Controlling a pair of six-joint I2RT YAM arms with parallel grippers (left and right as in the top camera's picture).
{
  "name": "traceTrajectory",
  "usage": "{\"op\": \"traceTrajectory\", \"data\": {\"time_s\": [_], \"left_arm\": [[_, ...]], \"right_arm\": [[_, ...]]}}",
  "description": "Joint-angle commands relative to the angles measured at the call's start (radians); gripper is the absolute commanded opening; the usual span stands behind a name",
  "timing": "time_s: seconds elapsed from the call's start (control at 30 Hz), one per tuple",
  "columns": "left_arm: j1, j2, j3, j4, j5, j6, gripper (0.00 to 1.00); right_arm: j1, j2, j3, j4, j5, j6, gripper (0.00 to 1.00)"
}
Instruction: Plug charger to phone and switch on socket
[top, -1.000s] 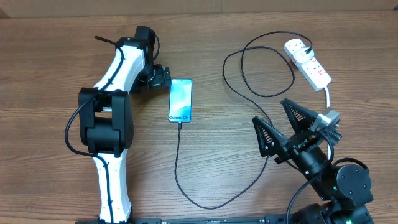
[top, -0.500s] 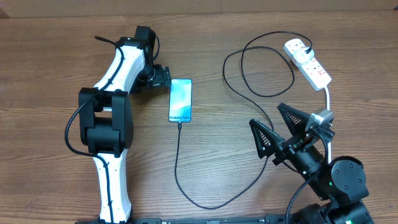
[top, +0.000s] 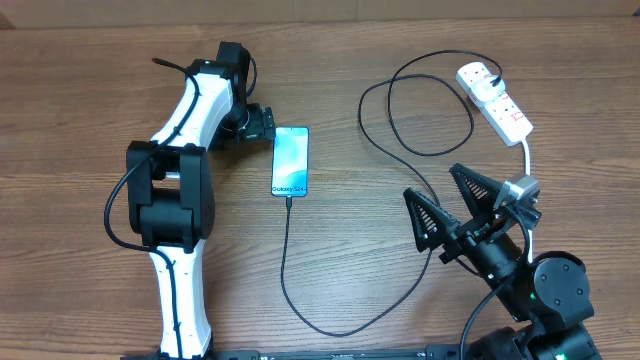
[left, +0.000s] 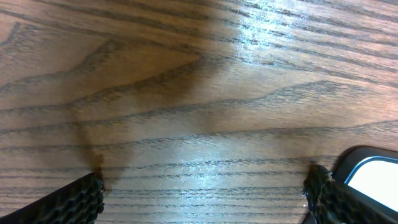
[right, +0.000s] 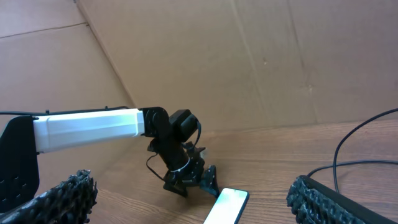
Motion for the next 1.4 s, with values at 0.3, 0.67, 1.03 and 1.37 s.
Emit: {"op": "traceTrajectory", "data": {"time_s": [0.3, 0.67, 1.03, 1.37], "left_arm": [[-0.007, 0.014, -0.011, 0.042, 0.024, -0.016, 1.00], [-0.005, 0.013, -0.009, -0.022, 0.072, 0.022, 0.99], [0.120, -0.117, 0.086, -0.114, 0.148, 0.005, 1.00], [0.196, -0.183, 0.085, -0.114, 0.144, 0.005, 1.00]], "right_arm": [[0.002, -0.006, 0.002, -0.026, -0.013, 0.003, 1.00], [0.002, 0.018, 0.002, -0.040, 0.005, -0.001, 1.00], [0.002, 0.122, 0.002, -0.015, 0.019, -0.001, 1.00], [-0.008, 0.272, 0.123, -0.138, 0.020, 0.003, 1.00]]}}
